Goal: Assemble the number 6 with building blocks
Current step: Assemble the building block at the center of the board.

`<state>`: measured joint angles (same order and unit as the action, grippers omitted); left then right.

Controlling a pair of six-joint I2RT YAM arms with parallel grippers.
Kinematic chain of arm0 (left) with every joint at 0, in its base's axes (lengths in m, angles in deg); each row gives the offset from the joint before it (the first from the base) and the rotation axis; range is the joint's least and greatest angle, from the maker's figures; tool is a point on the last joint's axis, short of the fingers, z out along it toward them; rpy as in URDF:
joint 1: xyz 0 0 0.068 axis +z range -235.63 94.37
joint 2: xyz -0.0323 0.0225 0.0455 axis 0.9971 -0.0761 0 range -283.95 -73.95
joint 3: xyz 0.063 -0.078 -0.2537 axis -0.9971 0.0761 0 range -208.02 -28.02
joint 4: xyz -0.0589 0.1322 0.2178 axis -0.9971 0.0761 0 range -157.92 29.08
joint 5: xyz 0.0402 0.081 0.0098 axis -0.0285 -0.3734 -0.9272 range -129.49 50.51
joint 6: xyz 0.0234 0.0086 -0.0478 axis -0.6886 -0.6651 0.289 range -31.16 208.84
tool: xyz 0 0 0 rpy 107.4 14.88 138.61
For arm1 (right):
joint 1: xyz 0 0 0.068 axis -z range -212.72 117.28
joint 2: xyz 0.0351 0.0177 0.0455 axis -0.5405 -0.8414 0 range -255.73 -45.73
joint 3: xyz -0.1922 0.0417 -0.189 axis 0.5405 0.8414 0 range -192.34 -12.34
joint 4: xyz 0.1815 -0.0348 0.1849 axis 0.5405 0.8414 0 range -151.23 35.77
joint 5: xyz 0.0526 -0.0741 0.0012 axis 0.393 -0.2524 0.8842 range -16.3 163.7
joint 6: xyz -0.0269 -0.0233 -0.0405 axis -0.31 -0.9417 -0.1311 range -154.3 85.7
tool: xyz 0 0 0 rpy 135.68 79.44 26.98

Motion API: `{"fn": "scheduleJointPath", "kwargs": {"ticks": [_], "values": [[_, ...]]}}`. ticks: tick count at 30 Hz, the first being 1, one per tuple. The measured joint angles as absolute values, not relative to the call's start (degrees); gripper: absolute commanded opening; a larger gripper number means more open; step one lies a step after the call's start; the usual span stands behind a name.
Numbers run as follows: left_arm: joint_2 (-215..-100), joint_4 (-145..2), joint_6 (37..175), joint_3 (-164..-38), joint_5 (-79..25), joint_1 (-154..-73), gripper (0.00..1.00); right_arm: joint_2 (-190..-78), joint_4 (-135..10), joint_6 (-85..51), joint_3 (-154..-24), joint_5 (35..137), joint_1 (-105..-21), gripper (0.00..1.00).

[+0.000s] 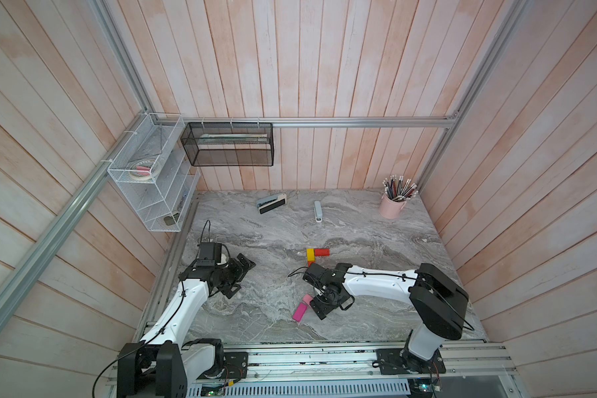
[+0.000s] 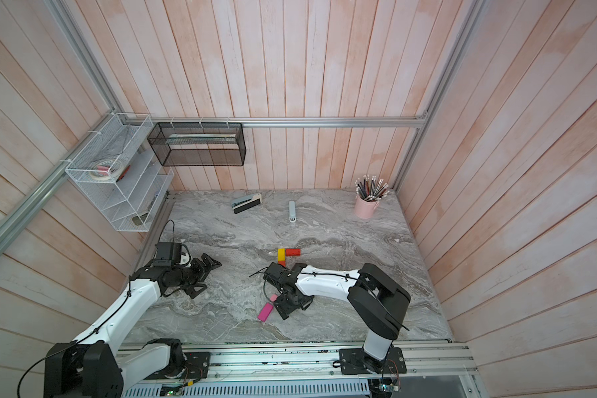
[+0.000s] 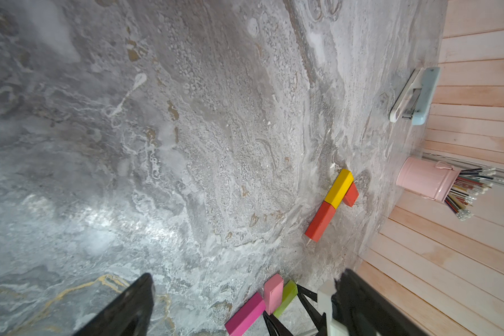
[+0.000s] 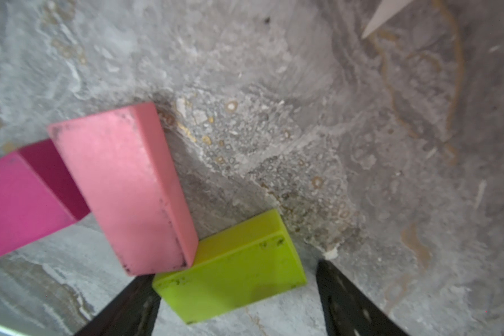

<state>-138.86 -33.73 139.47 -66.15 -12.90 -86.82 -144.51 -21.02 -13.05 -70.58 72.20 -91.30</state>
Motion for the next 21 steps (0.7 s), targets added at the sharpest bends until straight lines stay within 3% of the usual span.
{"fn": "scheduleJointPath", "kwargs": {"ticks": [4, 9, 21], "values": [[-139.1, -33.7, 139.5, -66.2, -12.9, -86.8, 1.0, -144.6, -21.1, -13.4, -70.6, 72.2, -91.3, 0.82], [-139.1, -33.7, 139.5, -66.2, -12.9, -86.8, 1.0, -144.7, -22.0, -13.8, -70.6, 72.1, -91.3, 0.71], [-139.1, -33.7, 139.5, -66.2, -13.0, -86.8, 1.0, -144.9, -21.9, -12.7, -70.9, 72.1, -91.0, 0.65]]}}
